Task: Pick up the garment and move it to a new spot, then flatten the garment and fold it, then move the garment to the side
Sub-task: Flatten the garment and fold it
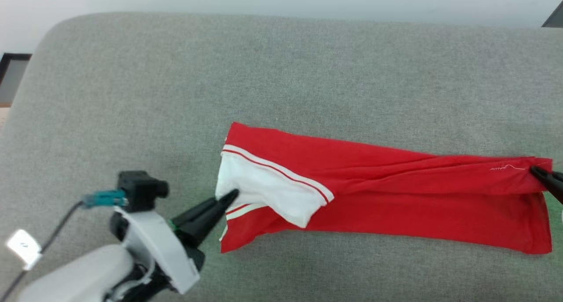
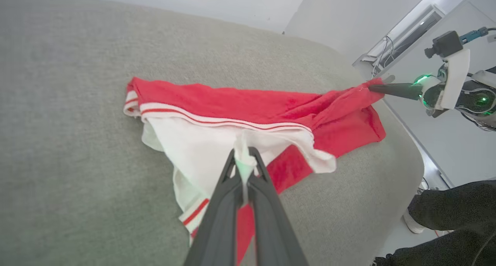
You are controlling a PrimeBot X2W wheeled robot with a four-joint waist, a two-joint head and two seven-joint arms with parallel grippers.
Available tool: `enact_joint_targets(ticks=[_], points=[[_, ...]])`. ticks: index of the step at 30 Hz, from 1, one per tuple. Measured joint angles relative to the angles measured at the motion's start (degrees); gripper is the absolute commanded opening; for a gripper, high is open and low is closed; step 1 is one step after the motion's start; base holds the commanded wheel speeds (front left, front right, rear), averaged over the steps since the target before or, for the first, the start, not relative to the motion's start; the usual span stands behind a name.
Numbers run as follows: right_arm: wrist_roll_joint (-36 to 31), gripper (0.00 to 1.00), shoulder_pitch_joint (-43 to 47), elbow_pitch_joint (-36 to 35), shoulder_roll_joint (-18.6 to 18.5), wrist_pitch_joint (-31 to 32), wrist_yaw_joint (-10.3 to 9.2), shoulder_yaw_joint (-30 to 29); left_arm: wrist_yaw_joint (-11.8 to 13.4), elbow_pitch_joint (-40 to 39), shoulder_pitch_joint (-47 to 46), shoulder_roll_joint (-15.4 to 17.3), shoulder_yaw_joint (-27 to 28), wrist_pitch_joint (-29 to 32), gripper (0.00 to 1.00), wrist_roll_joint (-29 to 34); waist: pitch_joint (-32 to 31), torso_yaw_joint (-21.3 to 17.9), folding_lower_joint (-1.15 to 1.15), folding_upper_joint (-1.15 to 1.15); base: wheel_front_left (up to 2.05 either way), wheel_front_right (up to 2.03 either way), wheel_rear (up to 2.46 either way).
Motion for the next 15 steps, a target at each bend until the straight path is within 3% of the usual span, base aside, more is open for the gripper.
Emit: enact_joint_targets(ticks=[10, 11, 12, 13, 14, 15], points=[[-3.3, 0.0, 0.8, 4.0, 7.3, -0.8, -0.01, -3.4, -0.6, 15.3, 0.2, -9.4, -1.7, -1.3, 0.0, 3.6, 2.8, -0.5, 0.0, 0.0, 0.0, 0.0, 0.0], [-3.8, 0.27, 0.6, 4.3, 7.6, -1.3, -0.01, -3.5, -0.7, 16.5, 0.1, -10.0, -1.9, -1.3, 0.0, 4.0, 3.1, -0.7, 0.0, 0.0, 0.0, 0.0, 0.0], [-4.2, 0.49, 0.3, 4.5, 7.9, -1.5, -0.01, -3.6, -0.9, 17.6, 0.0, -10.5, -1.6, -1.4, 0.11, 4.0, 3.2, -0.8, 0.0, 0.0, 0.0, 0.0, 0.0], [-4.3, 0.92, 0.0, 4.6, 8.3, -1.8, -0.01, -3.7, -1.1, 18.4, 0.0, -11.1, -1.3, -1.6, 0.39, 4.1, 3.3, -1.0, 0.0, 0.0, 0.0, 0.0, 0.0], [-4.2, 1.0, 0.0, 4.6, 8.6, -2.2, -0.01, -3.8, -1.1, 19.1, 0.0, -11.6, -1.1, -1.8, 0.6, 4.4, 3.2, -1.2, 0.0, 0.0, 0.0, 0.0, 0.0], [-4.2, 1.0, 0.1, 4.7, 8.9, -2.3, -0.01, -4.0, -1.2, 19.7, 0.0, -12.0, -0.9, -1.8, 0.93, 4.9, 3.0, -1.3, 0.0, 0.0, 0.0, 0.0, 0.0]])
